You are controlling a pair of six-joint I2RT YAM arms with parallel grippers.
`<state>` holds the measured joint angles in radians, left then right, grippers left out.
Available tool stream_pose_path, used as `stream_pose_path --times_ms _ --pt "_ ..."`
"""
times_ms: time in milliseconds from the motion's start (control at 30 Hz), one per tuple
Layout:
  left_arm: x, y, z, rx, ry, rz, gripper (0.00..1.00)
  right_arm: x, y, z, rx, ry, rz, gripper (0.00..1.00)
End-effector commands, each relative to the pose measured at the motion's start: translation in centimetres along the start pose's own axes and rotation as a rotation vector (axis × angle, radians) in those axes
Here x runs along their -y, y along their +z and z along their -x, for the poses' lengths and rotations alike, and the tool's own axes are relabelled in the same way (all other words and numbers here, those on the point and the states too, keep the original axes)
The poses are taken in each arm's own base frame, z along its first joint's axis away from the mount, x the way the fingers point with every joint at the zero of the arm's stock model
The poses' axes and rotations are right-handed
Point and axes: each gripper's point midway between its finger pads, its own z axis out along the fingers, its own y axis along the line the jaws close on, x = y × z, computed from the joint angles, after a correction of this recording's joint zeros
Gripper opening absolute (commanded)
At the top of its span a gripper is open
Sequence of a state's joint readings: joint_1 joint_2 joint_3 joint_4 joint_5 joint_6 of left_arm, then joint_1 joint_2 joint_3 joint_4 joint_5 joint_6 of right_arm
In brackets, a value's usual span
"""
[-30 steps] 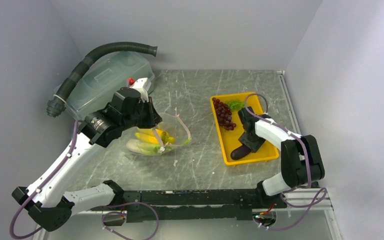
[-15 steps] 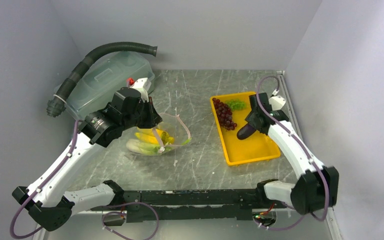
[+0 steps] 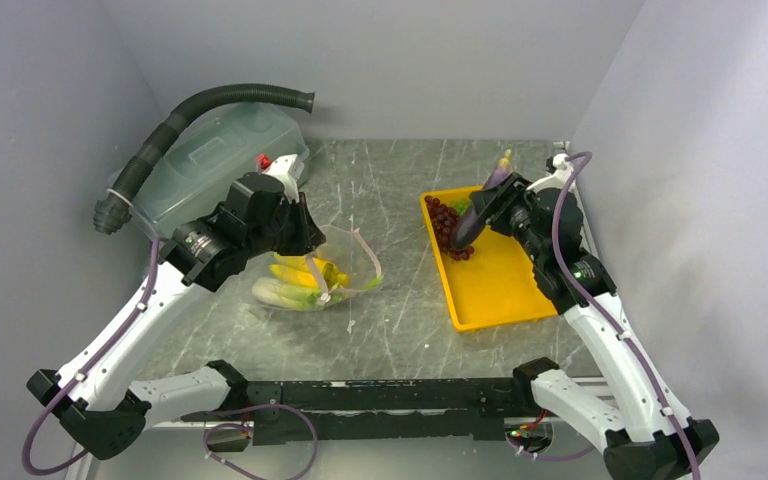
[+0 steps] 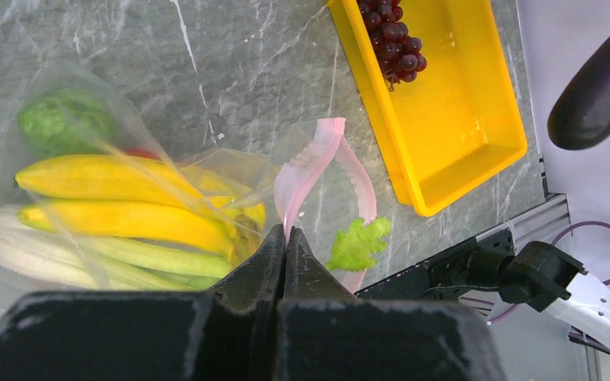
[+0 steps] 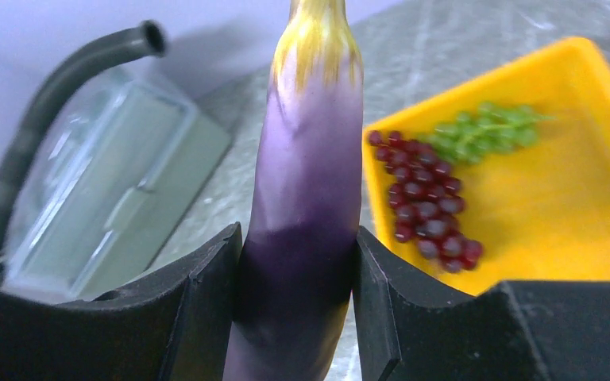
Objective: Place the food in the zip-top bag and seal the zipper
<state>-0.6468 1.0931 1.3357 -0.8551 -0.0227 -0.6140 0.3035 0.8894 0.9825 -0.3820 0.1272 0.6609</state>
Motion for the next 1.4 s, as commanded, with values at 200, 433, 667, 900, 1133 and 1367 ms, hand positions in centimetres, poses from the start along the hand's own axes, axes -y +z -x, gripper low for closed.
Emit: stream_pose_path --times_ms 200,433,667,900,1133,1367 --pt "1.7 -1.0 1.9 0.053 -0.017 -0.064 0.0 -13.1 -4.7 1.8 0.172 -0.099 0.55 0.0" --pt "2.5 -1.4 1.8 0.042 -0.018 -0.104 0.0 -18.0 -7.3 0.2 0.25 -0.209 0.797 0.0" --pt "3.1 -1.9 1.8 0.027 -0.012 -0.131 0.0 -21.2 -8.9 -2.4 0.314 -0.32 1.001 0.0" --pt "3.9 -2.1 1.6 -0.001 -0.004 -0.17 0.0 -22.7 -10.4 -5.4 0.369 -0.42 1.205 0.0" --pt "4.4 -2.3 1.6 -0.018 0.006 -0.195 0.0 -24.0 -11.6 -7.9 0.408 -0.48 1.356 0.0" --pt "4.8 -2.3 1.3 -0.034 0.015 -0.216 0.0 -25.1 -10.4 -9.7 0.398 -0.522 1.395 0.08"
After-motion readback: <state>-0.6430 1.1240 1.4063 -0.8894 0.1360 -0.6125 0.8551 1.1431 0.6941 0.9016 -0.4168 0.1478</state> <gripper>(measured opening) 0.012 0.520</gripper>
